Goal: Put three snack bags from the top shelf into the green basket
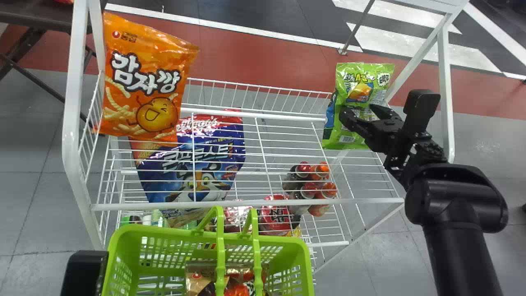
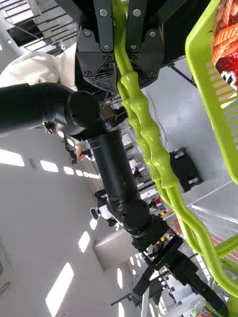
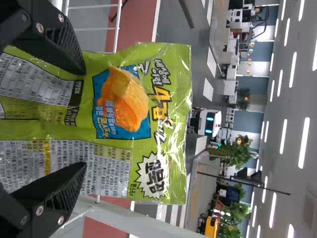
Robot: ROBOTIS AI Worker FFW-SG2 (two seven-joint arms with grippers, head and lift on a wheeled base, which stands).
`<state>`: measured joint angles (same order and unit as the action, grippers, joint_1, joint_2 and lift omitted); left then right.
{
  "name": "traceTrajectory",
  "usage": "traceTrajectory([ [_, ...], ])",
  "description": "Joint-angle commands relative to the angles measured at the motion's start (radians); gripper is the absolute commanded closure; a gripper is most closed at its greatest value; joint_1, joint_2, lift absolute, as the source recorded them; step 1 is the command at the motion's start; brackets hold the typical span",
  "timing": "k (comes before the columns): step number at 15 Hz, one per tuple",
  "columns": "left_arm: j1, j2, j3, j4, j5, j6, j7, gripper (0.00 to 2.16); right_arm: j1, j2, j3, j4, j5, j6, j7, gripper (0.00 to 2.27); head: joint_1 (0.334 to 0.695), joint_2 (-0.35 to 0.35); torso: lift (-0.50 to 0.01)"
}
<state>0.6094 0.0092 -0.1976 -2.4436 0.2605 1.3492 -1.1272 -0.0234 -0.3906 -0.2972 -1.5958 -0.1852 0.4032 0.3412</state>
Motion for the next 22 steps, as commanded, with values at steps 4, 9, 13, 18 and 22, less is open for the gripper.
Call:
traceTrajectory([
  [4, -0.005, 0.003, 0.003, -0.002, 0.006, 0.000, -0.002, 1.51, 0.112, 0.016, -0.063, -0.194, -0.083, 0.069, 0.016, 2.25, 0.695, -0.350, -0.045],
  [9, -0.004, 0.006, 0.003, -0.009, 0.008, 0.000, -0.002, 1.51, 0.321, 0.027, -0.211, -0.501, -0.220, 0.124, 0.025, 2.25, 0.695, -0.350, -0.045],
  [13, -0.002, 0.006, 0.001, -0.017, 0.006, 0.000, 0.003, 1.51, 0.393, 0.073, -0.427, -0.796, -0.410, 0.679, 0.177, 2.25, 0.695, -0.350, -0.045],
  [18, 0.004, 0.000, 0.000, -0.020, 0.005, -0.006, 0.006, 1.51, 0.497, 0.165, -0.550, -1.044, -0.562, 1.169, 0.282, 2.25, 0.695, -0.350, -0.045],
  [22, 0.004, -0.003, -0.006, -0.017, 0.002, -0.012, 0.009, 1.51, 0.566, 0.180, -0.523, -1.098, -0.677, 1.169, 0.282, 2.25, 0.695, -0.350, -0.045],
])
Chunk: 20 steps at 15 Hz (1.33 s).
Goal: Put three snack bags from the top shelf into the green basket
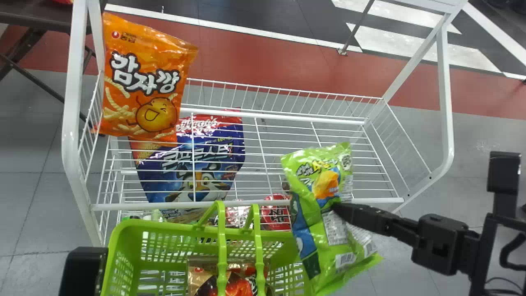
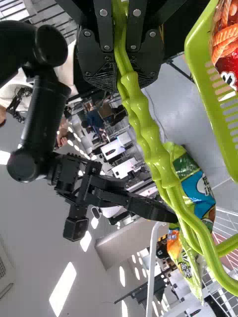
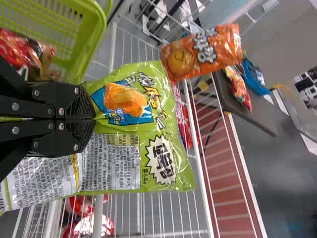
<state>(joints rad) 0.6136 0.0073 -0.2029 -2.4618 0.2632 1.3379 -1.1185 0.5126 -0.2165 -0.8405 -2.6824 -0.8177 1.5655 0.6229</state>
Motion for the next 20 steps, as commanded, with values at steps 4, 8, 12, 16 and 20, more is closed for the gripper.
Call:
traceTrajectory([
  [4, 0.000, -0.001, 0.000, 0.001, -0.004, -0.007, 0.000, 1.51, 0.119, 0.037, 0.208, 0.032, -0.021, 0.007, -0.009, 2.25, 0.695, -0.350, -0.045],
  [8, 0.000, -0.003, -0.001, 0.007, -0.004, -0.019, -0.007, 1.51, 0.158, 0.031, 0.371, 0.095, 0.071, 0.007, -0.043, 2.25, 0.695, -0.350, -0.045],
  [12, 0.011, -0.001, 0.005, 0.000, -0.001, -0.038, -0.017, 1.51, 0.173, -0.003, 0.526, 0.182, 0.246, 0.007, -0.118, 2.25, 0.695, -0.350, -0.045],
  [16, 0.014, -0.001, 0.007, -0.002, 0.001, -0.047, -0.018, 1.51, 0.185, -0.026, 0.555, 0.176, 0.328, 0.007, -0.203, 2.15, 0.695, -0.350, -0.045],
  [20, 0.015, 0.000, 0.007, 0.000, 0.002, -0.047, -0.020, 1.51, 0.205, -0.020, 0.468, 0.079, 0.284, 0.007, -0.190, 0.00, 0.695, -0.350, -0.045],
])
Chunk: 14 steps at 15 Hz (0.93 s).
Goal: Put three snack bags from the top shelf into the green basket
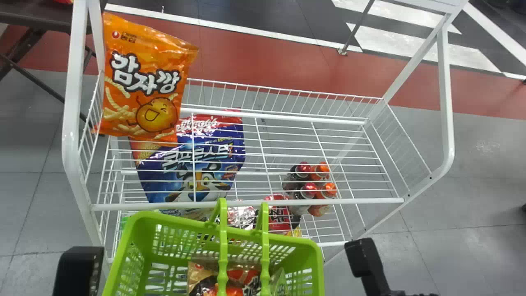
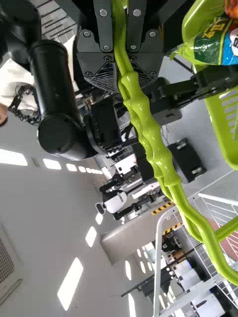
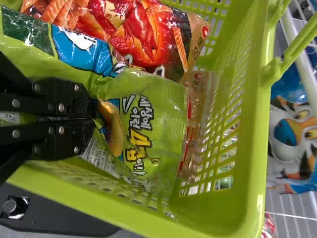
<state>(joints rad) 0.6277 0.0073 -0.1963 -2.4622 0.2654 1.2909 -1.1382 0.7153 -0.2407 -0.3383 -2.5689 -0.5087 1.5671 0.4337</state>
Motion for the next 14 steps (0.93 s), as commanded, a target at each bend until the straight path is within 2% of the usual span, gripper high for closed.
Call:
traceTrajectory([
  [1, 0.003, 0.002, 0.000, -0.001, 0.000, 0.000, 0.002, 1.51, 0.003, 0.014, -0.074, -0.059, -0.064, 0.005, -0.001, 0.00, 0.695, -0.350, -0.045],
  [5, 0.009, 0.005, 0.008, -0.007, 0.002, -0.003, 0.002, 1.51, 0.001, 0.037, -0.206, -0.134, -0.165, 0.005, 0.023, 0.06, 0.695, -0.350, -0.045],
  [6, 0.009, 0.005, 0.011, -0.007, 0.003, -0.006, 0.002, 1.51, -0.002, 0.044, -0.234, -0.145, -0.183, -0.025, 0.051, 0.06, 0.695, -0.350, -0.045],
  [9, 0.006, 0.002, 0.011, -0.006, 0.003, -0.015, 0.005, 1.51, 0.006, 0.069, -0.228, -0.140, -0.172, -0.500, 0.092, 0.06, 0.695, -0.350, -0.045],
  [10, 0.003, 0.000, 0.008, -0.003, 0.003, -0.015, 0.008, 1.51, 0.015, 0.077, -0.194, -0.126, -0.142, -0.657, 0.103, 0.06, 0.695, -0.350, -0.045],
  [12, -0.002, 0.000, 0.005, 0.002, 0.003, -0.015, 0.009, 1.51, 0.053, 0.089, -0.071, -0.077, 0.002, -1.016, 0.089, 0.06, 0.695, -0.350, -0.045],
  [14, -0.003, 0.002, 0.009, 0.014, 0.003, -0.015, 0.008, 1.51, 0.075, 0.095, 0.007, -0.002, 0.098, -1.181, 0.053, 0.06, 0.695, -0.350, -0.045],
])
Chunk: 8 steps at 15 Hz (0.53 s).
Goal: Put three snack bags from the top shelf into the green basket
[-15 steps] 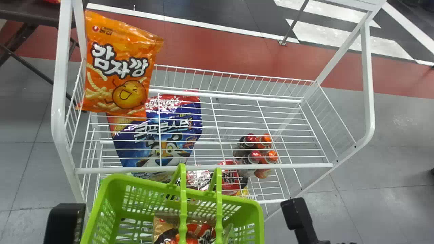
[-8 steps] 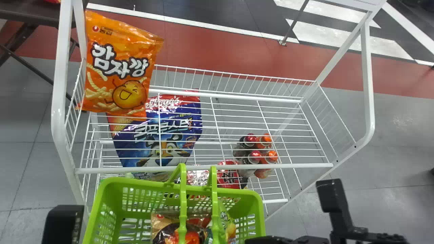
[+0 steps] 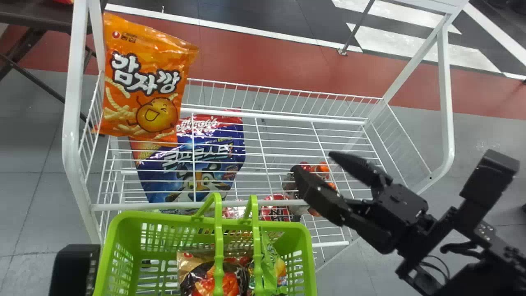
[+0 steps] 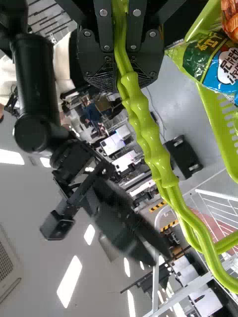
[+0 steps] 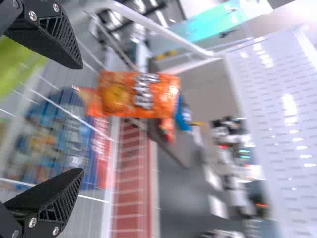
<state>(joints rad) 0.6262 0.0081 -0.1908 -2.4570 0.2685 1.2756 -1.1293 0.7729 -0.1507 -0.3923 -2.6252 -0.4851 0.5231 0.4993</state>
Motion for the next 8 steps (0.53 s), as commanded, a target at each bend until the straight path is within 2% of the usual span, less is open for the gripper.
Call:
traceTrajectory([
  [1, -0.002, 0.003, 0.005, 0.013, 0.002, -0.003, -0.004, 1.51, 0.032, 0.005, 0.105, 0.113, 0.138, -0.263, -0.042, 0.06, 0.695, -0.350, -0.045],
  [4, -0.007, 0.010, 0.016, 0.026, 0.020, -0.006, -0.012, 1.51, 0.086, 0.025, 0.219, 0.234, 0.269, -0.472, -0.150, 0.06, 0.695, -0.350, -0.045],
  [8, -0.019, 0.027, 0.027, 0.033, 0.048, -0.006, -0.013, 1.51, 0.201, 0.039, 0.276, 0.281, 0.309, -0.650, -0.229, 0.06, 0.695, -0.350, -0.045],
])
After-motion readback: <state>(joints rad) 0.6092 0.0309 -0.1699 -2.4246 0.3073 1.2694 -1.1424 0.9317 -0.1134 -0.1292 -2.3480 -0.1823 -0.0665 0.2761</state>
